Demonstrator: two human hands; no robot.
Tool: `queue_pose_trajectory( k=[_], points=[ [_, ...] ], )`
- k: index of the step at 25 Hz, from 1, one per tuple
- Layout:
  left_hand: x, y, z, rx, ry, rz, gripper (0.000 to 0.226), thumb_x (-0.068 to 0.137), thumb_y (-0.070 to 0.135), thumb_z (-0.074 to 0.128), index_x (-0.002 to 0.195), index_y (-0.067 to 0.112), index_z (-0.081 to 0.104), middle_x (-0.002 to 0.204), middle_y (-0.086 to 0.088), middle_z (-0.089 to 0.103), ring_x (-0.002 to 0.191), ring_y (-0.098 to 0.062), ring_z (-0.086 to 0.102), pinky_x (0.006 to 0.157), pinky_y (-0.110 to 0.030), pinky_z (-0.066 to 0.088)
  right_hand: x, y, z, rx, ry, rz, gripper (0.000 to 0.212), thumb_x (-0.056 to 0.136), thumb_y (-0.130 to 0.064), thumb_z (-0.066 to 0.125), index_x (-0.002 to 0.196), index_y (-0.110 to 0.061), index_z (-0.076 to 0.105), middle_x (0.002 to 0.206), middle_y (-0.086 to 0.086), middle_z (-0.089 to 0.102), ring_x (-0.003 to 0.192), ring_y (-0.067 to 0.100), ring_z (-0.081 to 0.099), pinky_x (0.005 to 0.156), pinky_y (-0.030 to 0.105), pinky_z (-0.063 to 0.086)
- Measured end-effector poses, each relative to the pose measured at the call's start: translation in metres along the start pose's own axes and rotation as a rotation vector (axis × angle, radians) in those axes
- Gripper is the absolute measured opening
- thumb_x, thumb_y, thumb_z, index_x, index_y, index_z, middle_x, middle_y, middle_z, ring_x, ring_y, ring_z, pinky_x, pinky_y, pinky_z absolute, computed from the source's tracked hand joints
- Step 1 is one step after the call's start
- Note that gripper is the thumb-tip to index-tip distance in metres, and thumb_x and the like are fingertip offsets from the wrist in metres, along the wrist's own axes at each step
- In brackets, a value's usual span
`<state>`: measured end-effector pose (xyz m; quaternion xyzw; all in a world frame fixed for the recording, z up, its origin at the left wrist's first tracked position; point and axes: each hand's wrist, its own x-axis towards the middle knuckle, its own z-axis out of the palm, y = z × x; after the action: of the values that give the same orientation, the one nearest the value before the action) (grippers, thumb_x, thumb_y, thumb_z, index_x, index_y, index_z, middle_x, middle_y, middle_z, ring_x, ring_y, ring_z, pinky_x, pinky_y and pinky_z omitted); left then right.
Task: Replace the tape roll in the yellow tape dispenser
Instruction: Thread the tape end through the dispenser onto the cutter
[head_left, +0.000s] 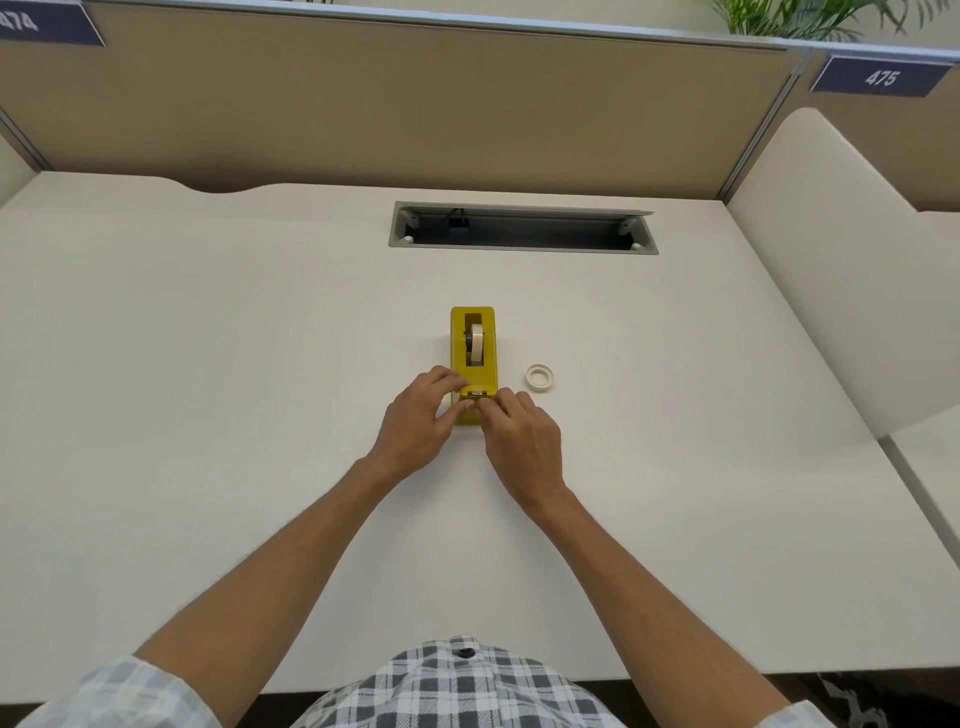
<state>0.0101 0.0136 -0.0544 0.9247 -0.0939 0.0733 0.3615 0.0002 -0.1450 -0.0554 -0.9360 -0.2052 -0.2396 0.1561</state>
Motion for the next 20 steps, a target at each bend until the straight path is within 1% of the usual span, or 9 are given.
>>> queue_pose_trajectory(
  k=[3,6,10,13,15,17,19,20],
  points=[
    [0.0,0.0,0.0,-0.003,0.007,-0.001,0.03,0.093,0.032,0.058,0.117,0.016,0.064,0.119,0.0,0.062,0.104,-0.016,0.059,0.083,-0.038,0.058,-0.001,0.001,-0.002,0.002,0.026,-0.012,0.007,0.083,-0.014,0.075,0.087,-0.01,0.07,0.078,0.005,0.067,0.061,0.019,0.056,0.045,0.028,0.046],
    [0.001,0.0,-0.001,-0.001,0.004,0.007,0.03,0.092,0.034,0.06,0.116,0.016,0.064,0.118,0.002,0.062,0.101,-0.015,0.06,0.081,-0.037,0.058,-0.004,0.001,-0.003,0.005,0.028,-0.027,0.006,0.083,-0.014,0.073,0.088,-0.01,0.071,0.081,0.005,0.069,0.063,0.02,0.058,0.047,0.027,0.044],
    [0.001,-0.001,-0.001,-0.014,0.027,0.016,0.029,0.09,0.032,0.064,0.114,0.016,0.065,0.115,0.002,0.064,0.098,-0.015,0.061,0.078,-0.038,0.058,-0.008,0.007,-0.004,0.029,-0.02,-0.052,0.005,0.083,-0.014,0.071,0.088,-0.011,0.07,0.086,0.005,0.069,0.064,0.021,0.06,0.048,0.026,0.044],
    [0.0,-0.001,-0.001,0.004,0.032,0.035,0.029,0.089,0.032,0.064,0.114,0.016,0.065,0.115,0.002,0.064,0.097,-0.015,0.062,0.076,-0.038,0.058,-0.01,0.011,-0.007,0.089,-0.01,-0.033,0.006,0.083,-0.016,0.07,0.087,-0.011,0.071,0.088,0.005,0.069,0.064,0.021,0.061,0.047,0.027,0.048],
    [-0.001,0.001,-0.002,0.02,0.035,0.043,0.031,0.089,0.034,0.064,0.114,0.016,0.065,0.114,0.002,0.064,0.097,-0.016,0.062,0.075,-0.037,0.058,-0.007,0.011,-0.01,0.144,0.054,0.066,0.013,0.085,-0.021,0.068,0.095,-0.013,0.071,0.094,0.003,0.069,0.073,0.018,0.064,0.05,0.028,0.052],
    [-0.001,0.003,-0.003,0.055,0.045,0.058,0.033,0.089,0.034,0.065,0.114,0.014,0.065,0.115,0.0,0.064,0.097,-0.017,0.062,0.075,-0.035,0.058,0.0,0.01,-0.013,0.192,0.076,0.185,0.025,0.086,-0.028,0.068,0.107,-0.015,0.068,0.106,0.001,0.068,0.089,0.016,0.065,0.057,0.028,0.053],
    [-0.002,0.006,-0.001,0.11,0.057,0.086,0.035,0.088,0.035,0.065,0.115,0.012,0.065,0.115,-0.002,0.065,0.096,-0.019,0.063,0.074,-0.033,0.057,0.006,0.008,-0.014,0.236,0.001,0.245,0.035,0.087,-0.035,0.067,0.117,-0.017,0.064,0.116,-0.001,0.066,0.1,0.015,0.063,0.064,0.03,0.055],
    [-0.002,0.007,-0.001,0.129,0.063,0.095,0.036,0.088,0.035,0.065,0.115,0.01,0.065,0.114,-0.004,0.066,0.096,-0.019,0.064,0.074,-0.032,0.056,0.008,0.007,-0.014,0.25,-0.043,0.243,0.037,0.088,-0.037,0.065,0.119,-0.017,0.062,0.118,-0.001,0.065,0.103,0.015,0.063,0.067,0.032,0.056]
  ],
)
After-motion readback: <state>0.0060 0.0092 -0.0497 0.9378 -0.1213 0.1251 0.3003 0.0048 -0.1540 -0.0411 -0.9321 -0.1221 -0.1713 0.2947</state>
